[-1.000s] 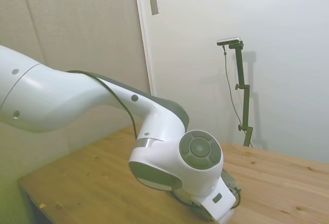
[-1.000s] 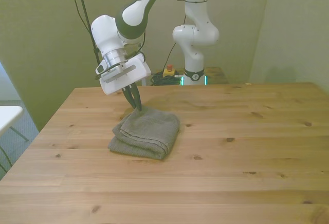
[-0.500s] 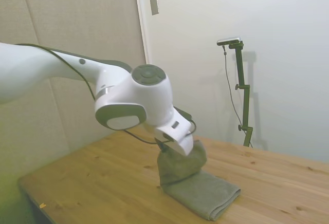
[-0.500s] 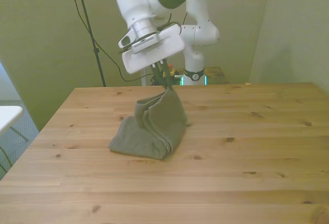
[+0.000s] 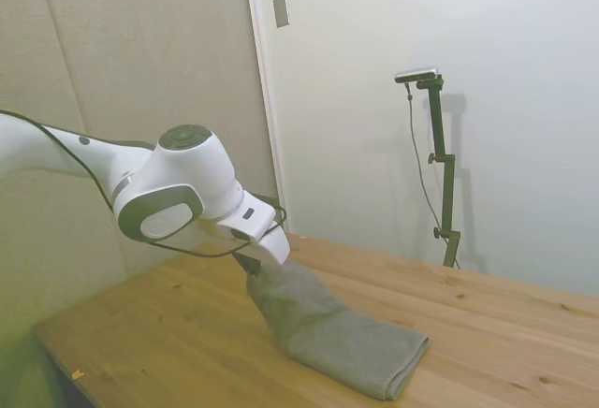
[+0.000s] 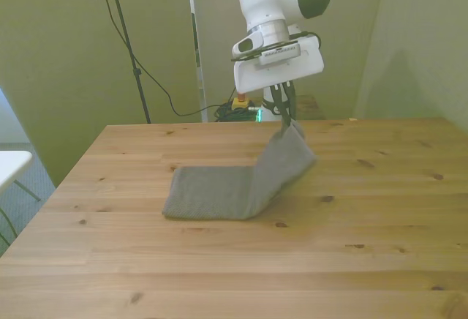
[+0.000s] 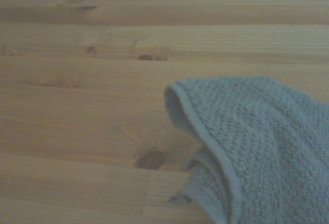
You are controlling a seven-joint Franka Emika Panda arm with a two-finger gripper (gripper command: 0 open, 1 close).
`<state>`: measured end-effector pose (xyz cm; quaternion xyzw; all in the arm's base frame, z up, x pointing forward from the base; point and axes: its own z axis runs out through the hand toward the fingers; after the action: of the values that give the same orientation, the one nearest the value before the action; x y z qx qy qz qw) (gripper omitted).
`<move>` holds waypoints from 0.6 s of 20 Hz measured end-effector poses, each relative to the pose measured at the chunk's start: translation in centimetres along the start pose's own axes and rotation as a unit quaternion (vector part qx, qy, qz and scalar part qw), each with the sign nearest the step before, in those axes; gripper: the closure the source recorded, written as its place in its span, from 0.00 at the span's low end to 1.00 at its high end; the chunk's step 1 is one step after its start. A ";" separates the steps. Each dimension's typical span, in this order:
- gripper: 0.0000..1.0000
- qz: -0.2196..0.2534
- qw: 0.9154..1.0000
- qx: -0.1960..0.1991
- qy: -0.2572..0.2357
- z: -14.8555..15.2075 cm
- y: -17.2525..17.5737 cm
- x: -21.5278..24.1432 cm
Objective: Unfold the towel
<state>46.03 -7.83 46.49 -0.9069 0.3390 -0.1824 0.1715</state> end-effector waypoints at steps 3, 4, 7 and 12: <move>0.00 0.005 1.000 -0.005 0.002 0.5 0.2 -0.1; 0.00 0.006 1.000 -0.006 0.000 0.7 0.3 -0.1; 0.00 0.010 1.000 -0.010 -0.004 1.3 0.5 0.0; 0.00 0.010 1.000 -0.012 -0.007 1.7 0.4 0.0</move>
<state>46.62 -7.80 44.87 -0.9068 0.3486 -0.1700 0.1651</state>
